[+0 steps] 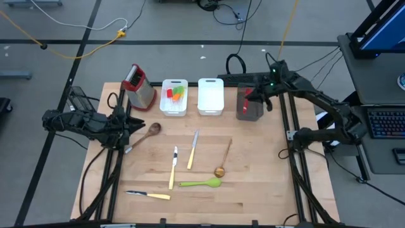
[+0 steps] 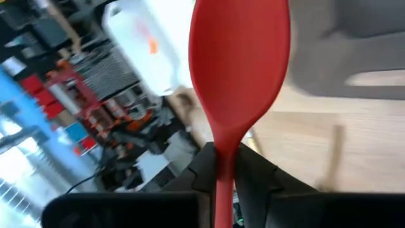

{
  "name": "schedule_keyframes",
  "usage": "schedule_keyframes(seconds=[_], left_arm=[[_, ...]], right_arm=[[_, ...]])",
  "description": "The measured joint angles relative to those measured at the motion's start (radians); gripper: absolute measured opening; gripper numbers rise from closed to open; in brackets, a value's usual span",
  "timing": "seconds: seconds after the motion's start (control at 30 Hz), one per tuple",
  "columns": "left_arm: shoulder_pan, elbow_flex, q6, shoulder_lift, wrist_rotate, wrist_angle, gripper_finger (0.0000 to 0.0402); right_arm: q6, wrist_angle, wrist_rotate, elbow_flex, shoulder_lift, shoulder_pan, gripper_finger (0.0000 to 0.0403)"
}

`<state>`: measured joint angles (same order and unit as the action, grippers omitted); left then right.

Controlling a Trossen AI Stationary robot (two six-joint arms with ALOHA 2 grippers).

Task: Pick & Place Kitchen Items
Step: Put the red serving spoon into the black bin

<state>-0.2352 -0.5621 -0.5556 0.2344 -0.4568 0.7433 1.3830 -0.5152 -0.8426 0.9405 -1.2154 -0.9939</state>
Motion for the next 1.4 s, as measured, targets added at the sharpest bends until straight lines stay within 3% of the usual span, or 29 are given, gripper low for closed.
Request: schedule_keyframes(seconds=[0.17,0.83,1.1,1.4], left_arm=[[0.0,0.0,0.0,0.0,0.0,0.0,0.0102],[0.0,0.0,-0.023,0.0,-0.043,0.001,0.0102],[0.0,0.0,-0.026,0.0,-0.043,0.001,0.0102],[0.0,0.0,-0.025,0.0,-0.043,0.001,0.0102]], right_arm=[[-0.119,-0.107,0.0,0.0,-0.019,-0.071,0.0024],[-0.252,-0.06,-0.02,0.0,-0.277,-0.101,0.0032],[-0.249,-0.023,0.088,0.0,-0.291,-0.12,0.0045],[-0.247,-0.022,0.087,0.0,-0.291,-0.133,0.0049]])
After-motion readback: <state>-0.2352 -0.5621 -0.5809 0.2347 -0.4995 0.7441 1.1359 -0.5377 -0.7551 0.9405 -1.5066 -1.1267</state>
